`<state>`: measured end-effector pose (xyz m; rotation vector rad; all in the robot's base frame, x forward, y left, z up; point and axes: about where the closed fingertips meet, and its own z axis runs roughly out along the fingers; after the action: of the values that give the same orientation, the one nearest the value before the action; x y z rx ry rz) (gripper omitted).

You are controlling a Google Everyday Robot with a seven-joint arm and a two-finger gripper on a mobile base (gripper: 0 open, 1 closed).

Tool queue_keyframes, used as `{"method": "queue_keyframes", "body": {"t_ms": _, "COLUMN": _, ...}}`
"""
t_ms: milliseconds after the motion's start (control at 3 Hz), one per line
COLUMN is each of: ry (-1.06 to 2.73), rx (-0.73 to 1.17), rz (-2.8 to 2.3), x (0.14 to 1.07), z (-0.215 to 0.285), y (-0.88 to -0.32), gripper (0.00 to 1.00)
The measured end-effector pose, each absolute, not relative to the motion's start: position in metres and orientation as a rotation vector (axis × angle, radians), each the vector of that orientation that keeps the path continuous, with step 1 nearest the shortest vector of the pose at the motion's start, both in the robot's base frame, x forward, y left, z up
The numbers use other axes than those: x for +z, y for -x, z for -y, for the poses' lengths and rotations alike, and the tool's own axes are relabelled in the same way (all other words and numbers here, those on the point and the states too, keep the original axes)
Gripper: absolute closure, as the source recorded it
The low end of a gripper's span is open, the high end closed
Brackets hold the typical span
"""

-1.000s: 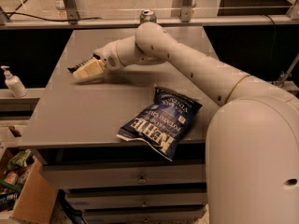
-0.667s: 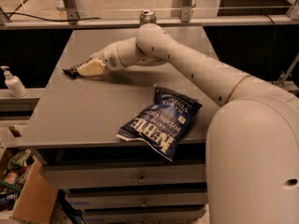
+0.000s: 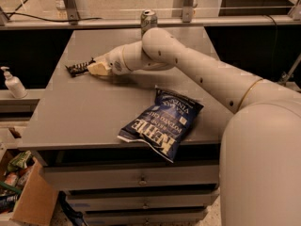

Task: Move rxbar chocolate near 7up can

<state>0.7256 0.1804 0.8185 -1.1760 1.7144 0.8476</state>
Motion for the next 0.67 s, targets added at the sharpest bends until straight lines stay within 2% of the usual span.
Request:
{"method": "queue_keyframes", "body": {"t_ms": 333, "ry": 1.144, "rx": 0.83, "rz": -1.702, "x": 0.827, "z": -0.168, "y": -0.722, "gripper": 1.0}}
{"method": "queue_keyframes", "body": {"t_ms": 667, "ry": 1.106, "rx": 0.799, "rz": -1.68, "x": 0.842, "z": -0.149, "y": -0.721, "gripper": 1.0}}
